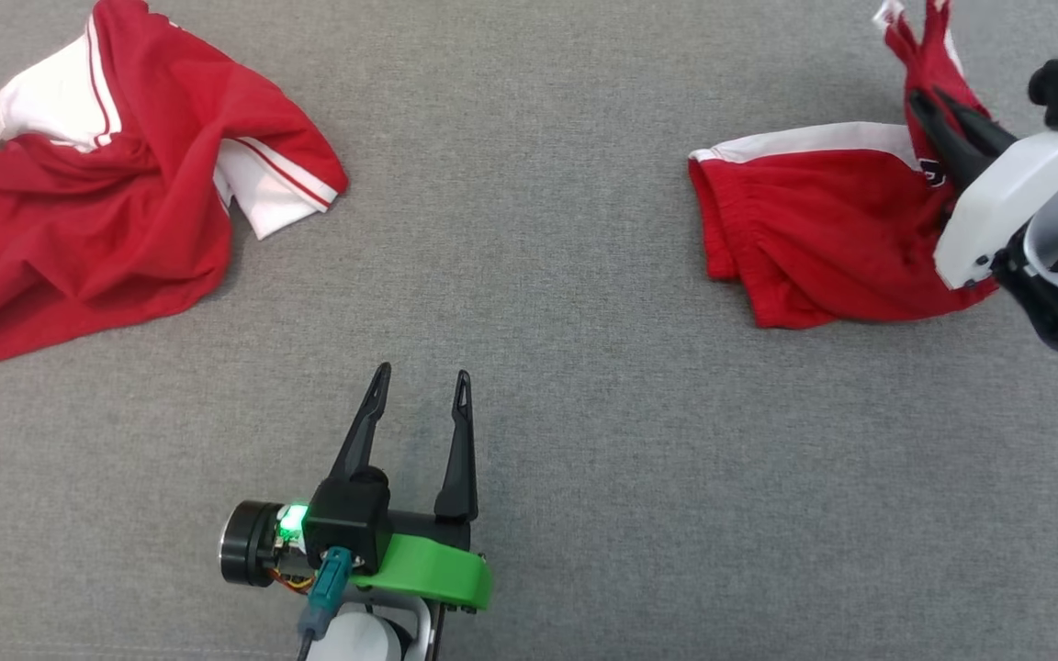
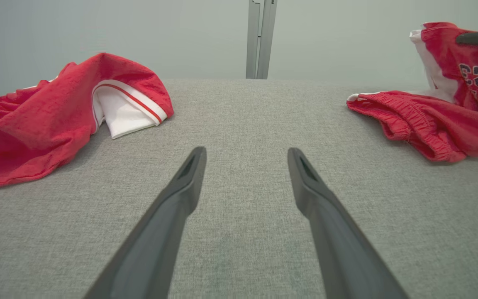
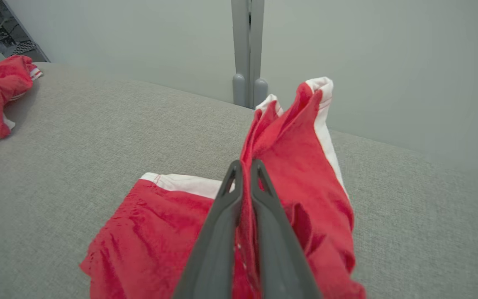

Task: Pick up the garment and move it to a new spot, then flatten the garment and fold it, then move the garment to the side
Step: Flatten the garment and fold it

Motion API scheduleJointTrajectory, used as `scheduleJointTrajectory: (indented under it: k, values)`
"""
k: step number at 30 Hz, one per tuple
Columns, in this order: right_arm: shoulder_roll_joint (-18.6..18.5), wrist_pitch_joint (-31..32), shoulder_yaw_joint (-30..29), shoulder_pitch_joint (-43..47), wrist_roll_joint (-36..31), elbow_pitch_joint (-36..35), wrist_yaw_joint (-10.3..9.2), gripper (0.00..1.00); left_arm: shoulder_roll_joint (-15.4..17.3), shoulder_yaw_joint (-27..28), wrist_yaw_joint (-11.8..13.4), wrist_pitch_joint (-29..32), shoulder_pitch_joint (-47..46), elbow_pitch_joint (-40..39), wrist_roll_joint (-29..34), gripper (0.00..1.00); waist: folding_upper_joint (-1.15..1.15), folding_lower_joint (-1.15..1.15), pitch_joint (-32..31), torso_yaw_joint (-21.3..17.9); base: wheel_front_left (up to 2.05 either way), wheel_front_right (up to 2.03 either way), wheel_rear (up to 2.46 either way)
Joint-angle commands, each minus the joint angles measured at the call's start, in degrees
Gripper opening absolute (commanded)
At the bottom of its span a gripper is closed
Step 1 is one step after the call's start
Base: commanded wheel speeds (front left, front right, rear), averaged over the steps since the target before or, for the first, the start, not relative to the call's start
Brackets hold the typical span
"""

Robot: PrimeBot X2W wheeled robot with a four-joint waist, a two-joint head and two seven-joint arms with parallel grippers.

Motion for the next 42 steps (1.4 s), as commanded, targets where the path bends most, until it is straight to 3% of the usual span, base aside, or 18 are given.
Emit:
scheduleJointTrajectory:
  k: [1,13,15,20,28,33,34,36,42]
  values:
    - [0.9,0.3,-0.6,1.5,-0.9,-1.3,-0.09,0.0,0.1,-0.2,0.3,0.0,0.5,0.1,-0.4,1.0,0.0,0.0,0.0,1.0,0.0,0.0,0.0]
    - [8.9,5.0,-4.0,10.1,-4.1,-10.2,-0.09,0.0,0.1,-0.4,0.7,0.0,-0.5,0.0,-0.8,1.0,0.0,0.0,0.9,3.0,0.0,0.0,0.0]
    - [10.4,5.1,-4.9,10.9,-4.0,-10.8,-0.09,1.0,0.1,-0.4,0.8,0.0,-0.7,0.0,-0.8,1.0,0.0,0.0,1.0,3.0,0.0,0.0,0.0]
    - [11.8,3.0,-6.6,12.6,-1.8,-15.7,-0.09,1.0,0.1,-0.1,0.9,0.0,-0.3,0.2,-0.8,1.0,0.0,0.0,0.5,2.1,0.0,0.0,0.0]
    - [6.5,-5.8,-14.7,17.2,-4.6,-18.5,-0.09,1.0,0.1,0.8,0.5,0.0,1.2,0.3,0.0,1.0,0.0,0.0,-2.6,-0.4,0.0,0.0,0.0]
    - [3.5,-6.1,-17.6,23.3,2.0,-18.1,-0.06,1.0,0.1,1.3,0.1,0.0,1.8,0.1,0.3,1.0,0.0,0.0,-3.8,-0.8,0.0,0.0,0.0]
    - [3.0,-5.7,-17.7,24.1,3.9,-18.5,-0.06,0.95,0.1,1.3,0.1,0.0,1.9,0.0,0.4,1.0,0.0,0.0,-3.8,-0.8,0.0,0.0,0.0]
    - [1.9,-4.0,-18.0,25.4,9.5,-19.4,-0.06,0.0,0.1,1.1,0.0,0.0,2.1,-0.1,0.4,1.0,0.0,0.0,-3.6,-0.6,0.0,0.0,0.0]
    - [-0.2,8.9,-21.3,23.6,33.5,-19.4,-0.05,0.0,0.1,-0.8,0.2,0.0,0.5,-0.9,-0.8,1.0,0.0,0.0,-1.2,1.5,0.0,0.0,0.0]
